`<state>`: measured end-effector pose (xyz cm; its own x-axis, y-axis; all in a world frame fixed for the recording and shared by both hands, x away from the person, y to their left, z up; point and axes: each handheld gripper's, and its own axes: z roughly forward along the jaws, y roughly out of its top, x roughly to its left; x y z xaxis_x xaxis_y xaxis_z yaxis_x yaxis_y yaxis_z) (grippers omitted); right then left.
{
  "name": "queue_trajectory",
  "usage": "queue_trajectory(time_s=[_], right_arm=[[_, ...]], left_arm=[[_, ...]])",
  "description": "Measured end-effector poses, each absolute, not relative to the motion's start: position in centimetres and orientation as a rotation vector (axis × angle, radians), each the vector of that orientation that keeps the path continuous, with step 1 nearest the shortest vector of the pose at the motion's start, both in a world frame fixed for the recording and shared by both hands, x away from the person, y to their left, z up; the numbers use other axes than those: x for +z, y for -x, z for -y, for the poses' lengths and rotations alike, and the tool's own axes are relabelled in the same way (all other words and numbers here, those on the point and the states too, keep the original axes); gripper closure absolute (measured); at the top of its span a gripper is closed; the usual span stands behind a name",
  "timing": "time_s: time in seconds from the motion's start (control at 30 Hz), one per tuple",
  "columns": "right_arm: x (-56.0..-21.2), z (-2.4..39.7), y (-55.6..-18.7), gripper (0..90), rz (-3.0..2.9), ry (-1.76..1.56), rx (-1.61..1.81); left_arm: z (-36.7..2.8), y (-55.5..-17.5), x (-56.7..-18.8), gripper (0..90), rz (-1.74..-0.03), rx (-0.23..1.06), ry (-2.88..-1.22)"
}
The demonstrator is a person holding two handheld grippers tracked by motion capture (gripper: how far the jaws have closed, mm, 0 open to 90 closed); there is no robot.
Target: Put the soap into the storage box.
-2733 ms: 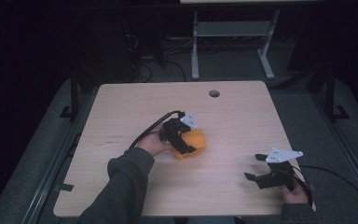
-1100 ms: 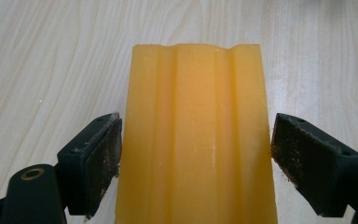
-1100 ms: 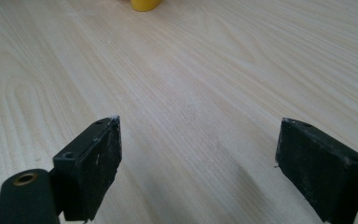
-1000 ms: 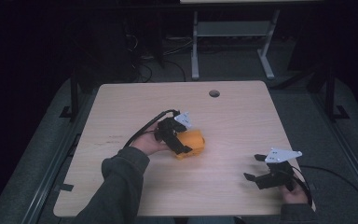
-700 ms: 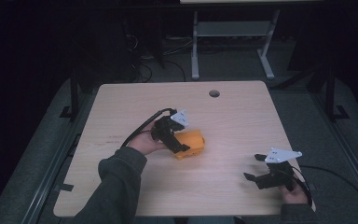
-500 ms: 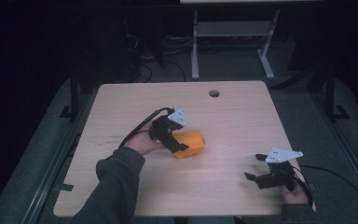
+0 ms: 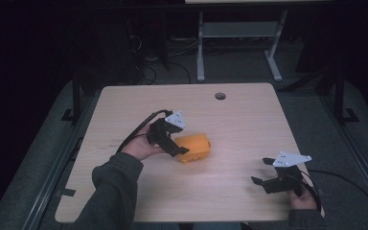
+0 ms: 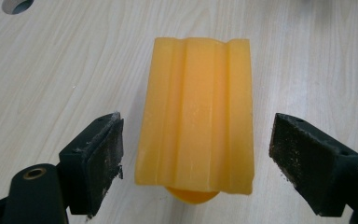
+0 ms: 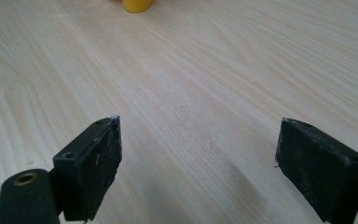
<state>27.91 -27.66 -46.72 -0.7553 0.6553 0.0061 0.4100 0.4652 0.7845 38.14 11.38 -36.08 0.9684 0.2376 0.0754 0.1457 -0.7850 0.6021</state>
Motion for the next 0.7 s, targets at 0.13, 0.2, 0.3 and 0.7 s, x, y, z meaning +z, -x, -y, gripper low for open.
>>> queue_trajectory(time_s=[0.13,0.2,0.3,0.7], right_arm=[[-46.6,27.6,-27.9,13.7,-2.417,-0.914,1.177],[-46.6,27.6,-27.9,13.7,-2.415,-0.916,1.175],[-46.7,27.6,-27.9,13.7,-2.419,-0.918,1.171],[-46.5,28.0,-27.8,13.7,-2.391,-0.947,1.175]], left_arm=[[-12.0,-37.8,-36.0,17.1,-0.284,0.183,-2.473],[-12.2,-37.7,-36.0,17.2,-0.281,0.184,-2.475],[-12.3,-37.6,-36.1,17.2,-0.299,0.178,-2.467],[-14.1,-36.7,-36.0,17.1,-0.322,0.199,-2.442]])
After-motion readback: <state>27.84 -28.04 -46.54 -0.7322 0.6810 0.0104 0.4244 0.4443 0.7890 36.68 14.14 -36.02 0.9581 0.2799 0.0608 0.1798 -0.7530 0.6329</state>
